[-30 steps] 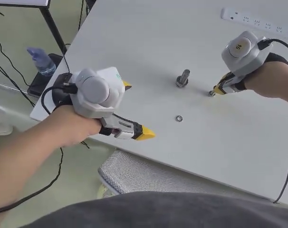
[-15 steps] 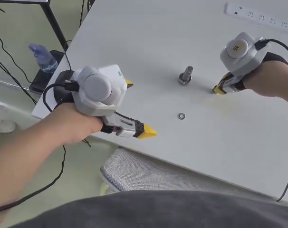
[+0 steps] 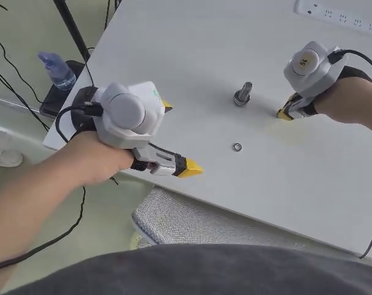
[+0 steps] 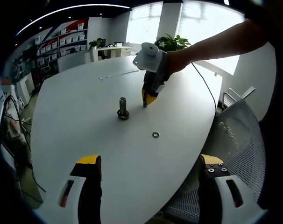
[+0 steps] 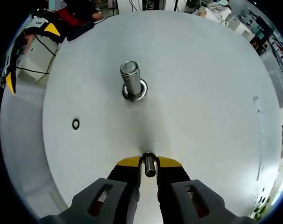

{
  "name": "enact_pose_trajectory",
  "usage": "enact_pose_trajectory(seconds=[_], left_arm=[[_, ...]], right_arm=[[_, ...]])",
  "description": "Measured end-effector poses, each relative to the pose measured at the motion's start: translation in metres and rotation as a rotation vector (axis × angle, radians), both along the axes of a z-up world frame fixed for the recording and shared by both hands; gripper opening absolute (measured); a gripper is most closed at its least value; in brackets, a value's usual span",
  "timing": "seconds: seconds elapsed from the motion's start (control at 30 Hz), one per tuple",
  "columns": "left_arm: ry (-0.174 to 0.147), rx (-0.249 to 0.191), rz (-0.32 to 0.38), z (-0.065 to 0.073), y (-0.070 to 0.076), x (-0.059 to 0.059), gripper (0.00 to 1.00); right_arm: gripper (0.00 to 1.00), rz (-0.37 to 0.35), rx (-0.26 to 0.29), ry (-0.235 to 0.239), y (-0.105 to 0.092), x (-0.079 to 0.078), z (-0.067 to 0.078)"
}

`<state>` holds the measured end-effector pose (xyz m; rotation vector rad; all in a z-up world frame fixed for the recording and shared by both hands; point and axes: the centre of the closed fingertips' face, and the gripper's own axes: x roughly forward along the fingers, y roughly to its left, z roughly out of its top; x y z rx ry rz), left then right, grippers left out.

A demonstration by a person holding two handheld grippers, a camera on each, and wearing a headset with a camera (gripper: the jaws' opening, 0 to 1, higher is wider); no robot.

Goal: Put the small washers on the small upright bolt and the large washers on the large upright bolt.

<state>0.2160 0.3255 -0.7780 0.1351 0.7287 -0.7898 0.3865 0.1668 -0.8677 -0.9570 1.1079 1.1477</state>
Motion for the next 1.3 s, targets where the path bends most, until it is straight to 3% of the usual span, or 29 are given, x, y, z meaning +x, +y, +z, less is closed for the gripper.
enact_pose_trajectory(seconds=[0.53,0.93,1.17,1.3], left_arm=[[0.001,-0.017,0.001,0.0018,-0.0011,0.0004,0.84],[0.006,-0.004,0.001,-0.0005,0.0023,-0.0019,0.84],[-0.002,0.004,0.01,0.0009,0.0056,0.0002,0.84],[-0.003,0.002,0.008,0.0017,0.0056,-0.0005,0.84]], right_arm=[[0.13,-0.006,0.001,0.008,0.0024,0.0004,0.0006],[0.14,-0.016,0.004,0.007,0.0014,0.0023,0.0007],[0.24,-0.03,0.011,0.026,-0.0005,-0.0006,0.0017],[0.24,-0.028,0.015,0.024,-0.001,-0.001,0.0041]])
